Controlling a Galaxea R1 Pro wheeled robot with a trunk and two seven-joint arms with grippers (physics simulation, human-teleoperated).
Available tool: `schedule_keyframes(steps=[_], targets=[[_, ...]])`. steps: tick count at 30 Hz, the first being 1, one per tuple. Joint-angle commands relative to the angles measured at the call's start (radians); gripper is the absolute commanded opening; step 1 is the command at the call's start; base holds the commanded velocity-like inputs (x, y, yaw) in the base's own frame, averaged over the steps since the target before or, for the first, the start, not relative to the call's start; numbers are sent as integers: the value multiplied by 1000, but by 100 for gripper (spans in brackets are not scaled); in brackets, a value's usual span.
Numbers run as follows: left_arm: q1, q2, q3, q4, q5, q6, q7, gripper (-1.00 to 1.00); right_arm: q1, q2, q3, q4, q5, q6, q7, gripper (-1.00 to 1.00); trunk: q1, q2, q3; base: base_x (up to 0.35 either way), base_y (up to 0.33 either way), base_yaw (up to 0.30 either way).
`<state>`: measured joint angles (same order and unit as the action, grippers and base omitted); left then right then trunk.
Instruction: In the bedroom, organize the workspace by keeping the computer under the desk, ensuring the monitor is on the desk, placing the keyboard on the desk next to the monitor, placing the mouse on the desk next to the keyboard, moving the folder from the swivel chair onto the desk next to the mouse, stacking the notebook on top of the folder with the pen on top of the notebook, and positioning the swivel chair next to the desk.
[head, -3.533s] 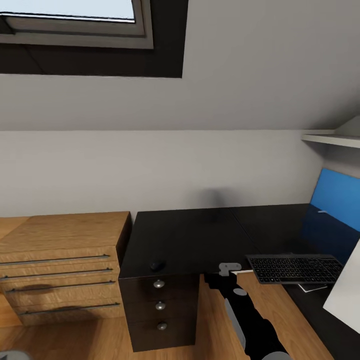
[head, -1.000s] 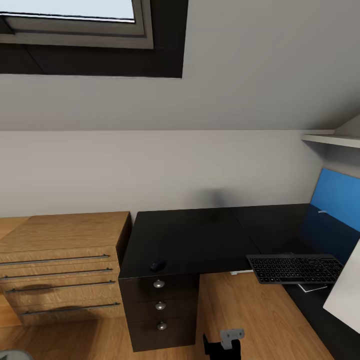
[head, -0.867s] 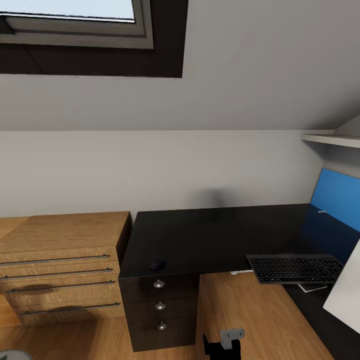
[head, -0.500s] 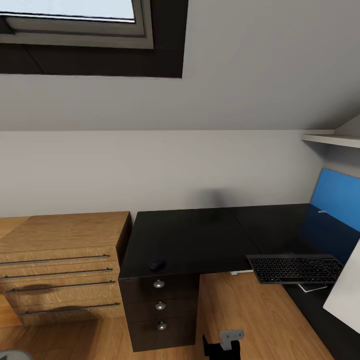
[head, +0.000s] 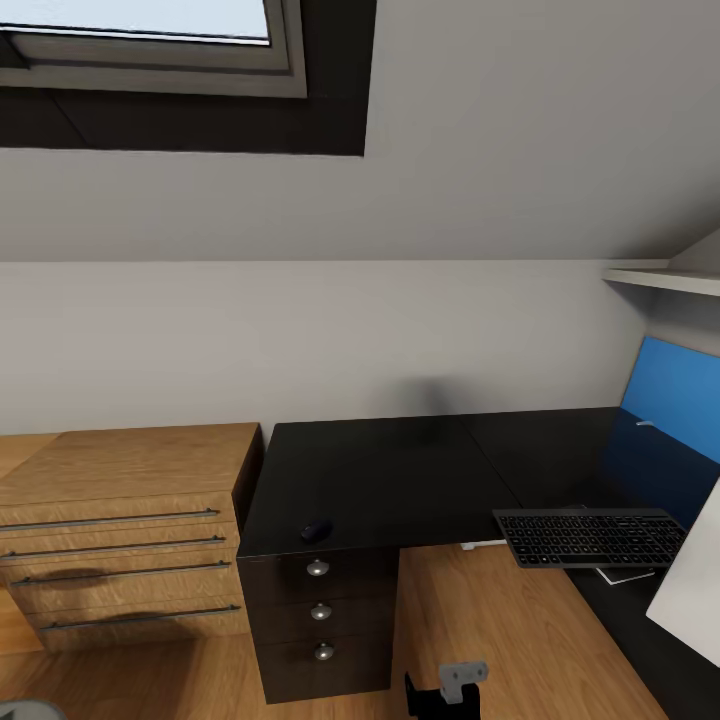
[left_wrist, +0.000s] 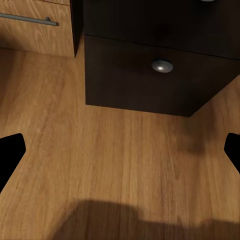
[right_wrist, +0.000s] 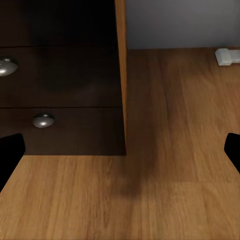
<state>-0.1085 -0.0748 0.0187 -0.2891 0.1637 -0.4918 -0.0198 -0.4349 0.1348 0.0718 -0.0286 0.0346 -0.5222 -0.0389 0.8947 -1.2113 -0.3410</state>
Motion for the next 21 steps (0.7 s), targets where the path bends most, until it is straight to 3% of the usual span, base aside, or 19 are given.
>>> schedule_keyframes(steps=[1,7,16,21], targets=[[-1,0,2,1,4,-3,-2,100,-1,0,6,1,2,-2,-4,100,0,-1,-1,0,0,0],[0,0,0,1,4,-2,-3,100,-1,-2,6,1,2,-2,-4,100,0,-1,-1,-51,0,0],[0,0,0,1,4,-2,-3,100,-1,0,8,1,3,-2,-4,100,0,-1,-1,-247,0,0],[-1,0,-1,1,3,-2,-3,100,-1,-1,7,1,4,-2,-4,100,0,-1,-1,-107,0,0]])
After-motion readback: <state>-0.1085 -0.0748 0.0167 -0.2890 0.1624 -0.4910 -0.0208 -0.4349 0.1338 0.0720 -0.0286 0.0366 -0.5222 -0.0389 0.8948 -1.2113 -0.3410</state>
